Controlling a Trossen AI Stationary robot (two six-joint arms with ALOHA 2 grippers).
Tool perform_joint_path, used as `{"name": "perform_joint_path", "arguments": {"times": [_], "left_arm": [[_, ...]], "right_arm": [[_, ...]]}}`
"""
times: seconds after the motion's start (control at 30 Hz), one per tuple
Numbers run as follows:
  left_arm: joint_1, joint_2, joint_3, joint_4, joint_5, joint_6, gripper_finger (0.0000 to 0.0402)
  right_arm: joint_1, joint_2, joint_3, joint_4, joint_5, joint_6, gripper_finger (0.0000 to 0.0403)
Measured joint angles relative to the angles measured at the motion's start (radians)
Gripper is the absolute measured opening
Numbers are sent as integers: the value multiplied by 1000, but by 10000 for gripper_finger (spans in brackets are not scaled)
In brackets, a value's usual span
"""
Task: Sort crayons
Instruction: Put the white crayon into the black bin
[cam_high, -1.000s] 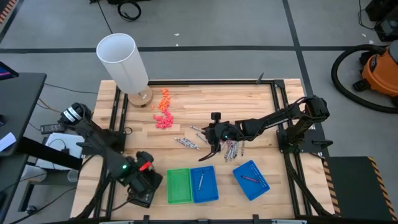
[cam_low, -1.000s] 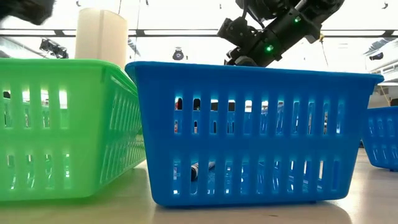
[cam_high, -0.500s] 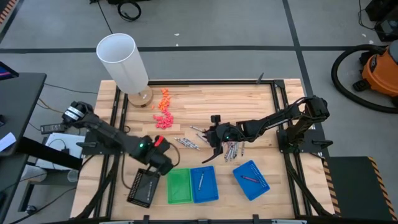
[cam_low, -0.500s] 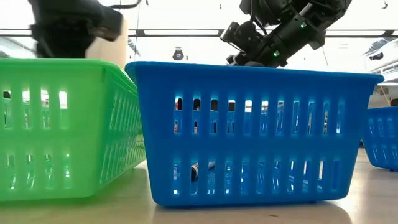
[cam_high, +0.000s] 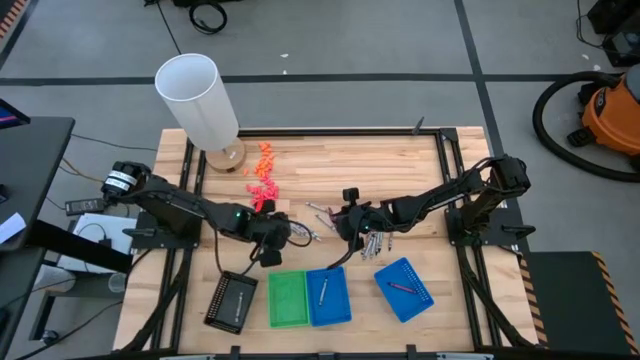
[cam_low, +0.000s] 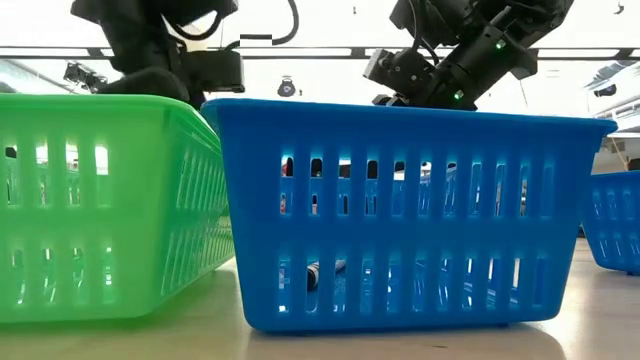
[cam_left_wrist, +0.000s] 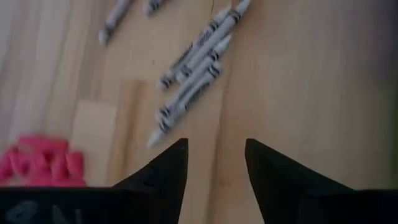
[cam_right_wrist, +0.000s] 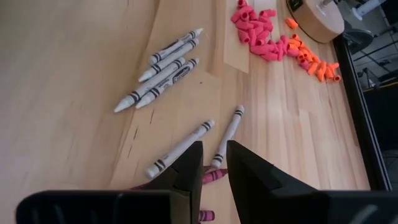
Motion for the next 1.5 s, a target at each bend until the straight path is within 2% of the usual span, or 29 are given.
{"name": "perform_joint_path", "arguments": {"times": [0.17, 0.3, 0.47, 0.63, 0.83, 1.1, 1.5], "left_arm": [[53, 0, -55, 135, 5, 120, 171], [105, 11, -98, 225, 72, 190, 171], [135, 14, -139, 316, 89, 268, 171], [135, 33, -141, 321, 113, 359, 171], [135, 99, -141, 386, 119, 443, 171], [162, 141, -138, 409, 165, 441, 169], [144, 138, -133, 392, 170, 422, 117]], "right_arm": [[0, 0, 0, 18, -4, 18, 82], [0, 0, 0, 12, 7, 35, 82], [-2, -17, 0, -126, 147, 46, 82], [-12, -84, 0, -261, 183, 75, 82], [-32, -184, -40, -273, 155, 125, 82], [-34, -259, -110, -207, 115, 159, 82], [-32, -252, -149, -192, 67, 217, 82]]}}
